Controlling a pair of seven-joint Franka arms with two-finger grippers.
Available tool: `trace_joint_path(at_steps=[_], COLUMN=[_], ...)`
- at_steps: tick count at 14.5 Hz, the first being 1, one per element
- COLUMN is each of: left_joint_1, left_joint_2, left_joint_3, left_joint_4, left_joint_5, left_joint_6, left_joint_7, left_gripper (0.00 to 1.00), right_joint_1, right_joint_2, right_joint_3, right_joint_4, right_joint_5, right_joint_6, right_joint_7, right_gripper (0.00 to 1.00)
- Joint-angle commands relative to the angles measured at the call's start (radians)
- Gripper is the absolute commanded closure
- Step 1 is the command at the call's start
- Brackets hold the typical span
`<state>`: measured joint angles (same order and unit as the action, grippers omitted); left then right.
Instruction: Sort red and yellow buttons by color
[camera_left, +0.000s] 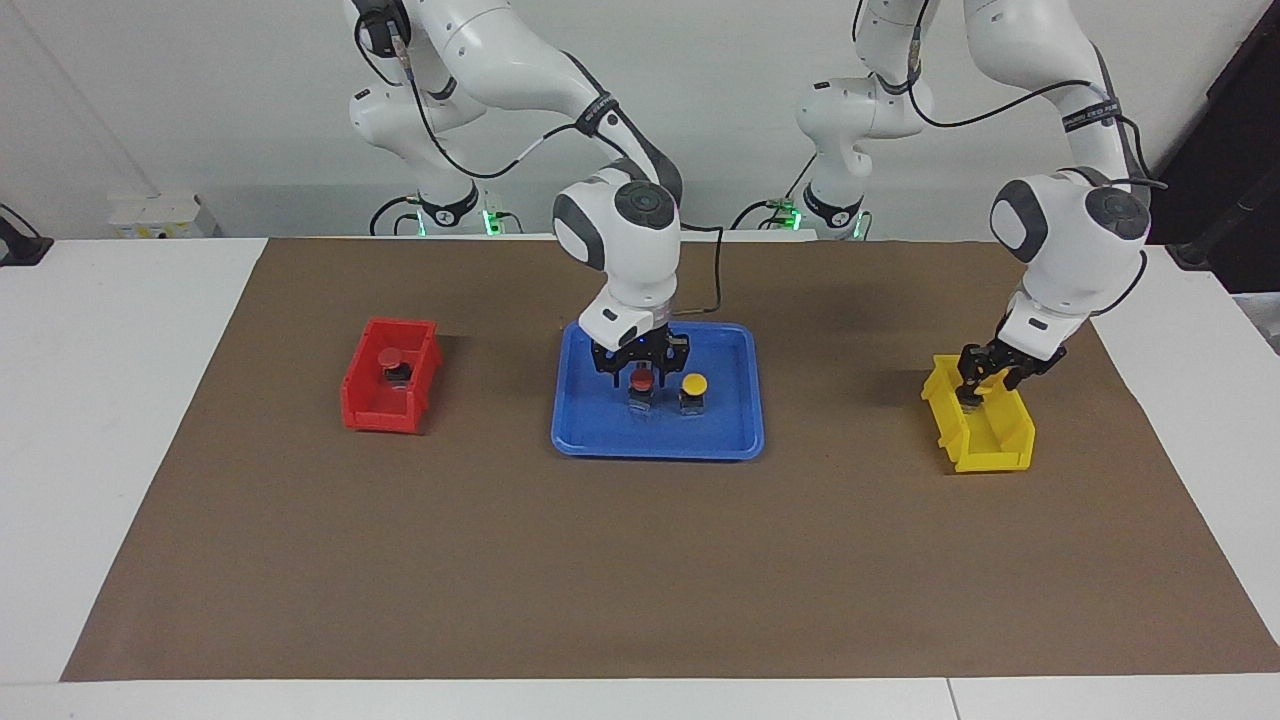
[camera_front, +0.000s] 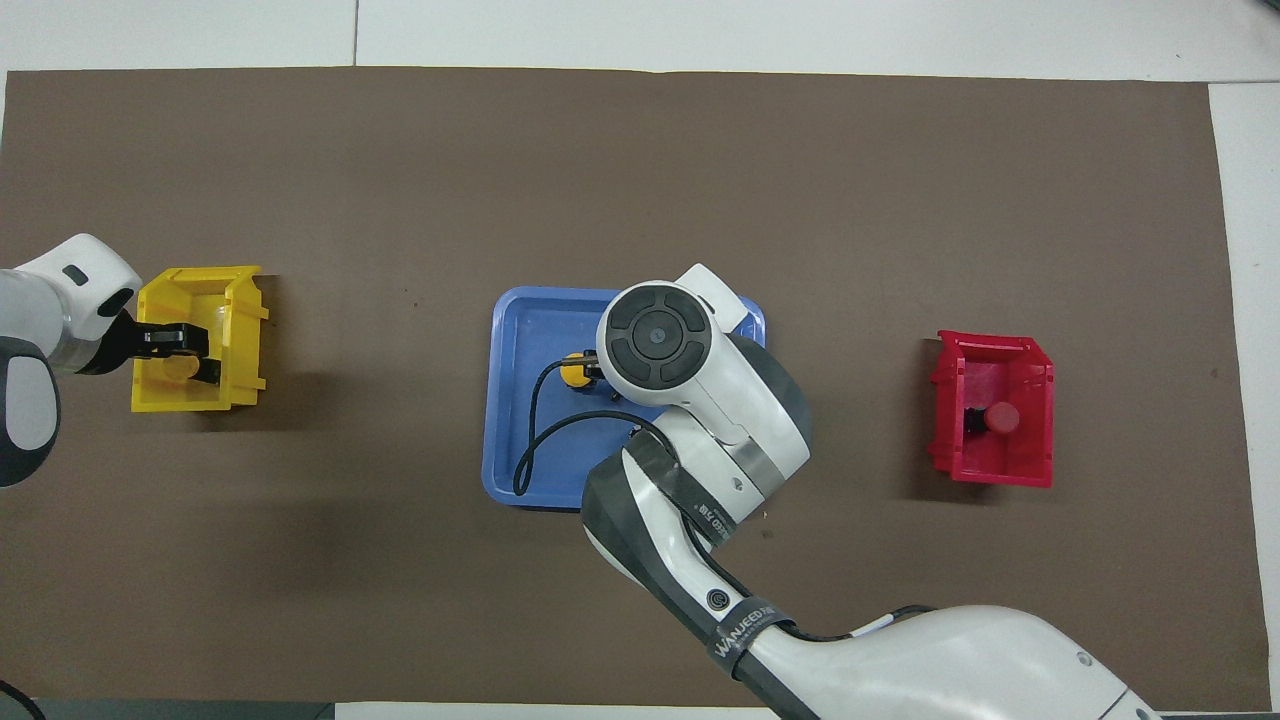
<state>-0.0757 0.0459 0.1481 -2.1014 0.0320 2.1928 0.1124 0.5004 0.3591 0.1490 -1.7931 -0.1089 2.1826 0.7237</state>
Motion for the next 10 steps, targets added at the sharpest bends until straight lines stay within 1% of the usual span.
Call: trace_joint_path(at_steps=[1,2,4,5,6,7,8,9,10], left_joint_1=[-0.009,-0.010,-0.025,-0.045,-0.055,-0.067,-0.076,-0.088,-0.095], left_joint_2=[-0.001,-0.012,-0.044,-0.054,-0.066,-0.069,-0.069,-0.081,-0.101], left_joint_3=[0.002,-0.004,-0.022,-0.028,-0.031,-0.036,-0.038,-0.045,-0.048], left_joint_4=[0.191,0.263,0.361,0.406,0.440,0.480,0.480,0.444,0.358], left_joint_5=[0.006,0.006,0.000,-0.001,-0.001,-0.001,-0.003,-0.003,-0.003], left_joint_6=[-0.221,-0.319,-0.472,-0.538,-0.591,-0.646,-0.636,-0.569,-0.468], left_joint_7=[0.090,0.096,0.086,0.082,0.076,0.049,0.012,-0.038,-0.083], left_gripper=[0.13,0.00,0.00,0.00,0.00,0.00,0.00,0.00,0.00], right_joint_1=[-0.002,0.000,-0.002,-0.002,-0.002,-0.002,-0.009,-0.022,-0.058], right_joint_2=[-0.045,-0.043,-0.042,-0.042,-0.040,-0.035,-0.040,-0.055,-0.101], right_joint_3=[0.001,0.001,0.001,0.001,0.001,0.001,0.000,-0.002,-0.003], right_joint_4=[-0.078,-0.077,-0.071,-0.066,-0.062,-0.033,-0.005,0.024,0.046], right_joint_5=[-0.015,-0.014,-0.008,-0.002,0.000,0.000,0.000,0.000,0.000], right_joint_6=[0.055,0.055,0.055,0.055,0.052,0.033,-0.009,-0.074,-0.148], right_joint_7=[0.026,0.026,0.029,0.031,0.033,0.043,0.039,0.024,-0.022], right_gripper=[0.33,0.40,0.53,0.64,0.73,0.77,0.77,0.77,0.77])
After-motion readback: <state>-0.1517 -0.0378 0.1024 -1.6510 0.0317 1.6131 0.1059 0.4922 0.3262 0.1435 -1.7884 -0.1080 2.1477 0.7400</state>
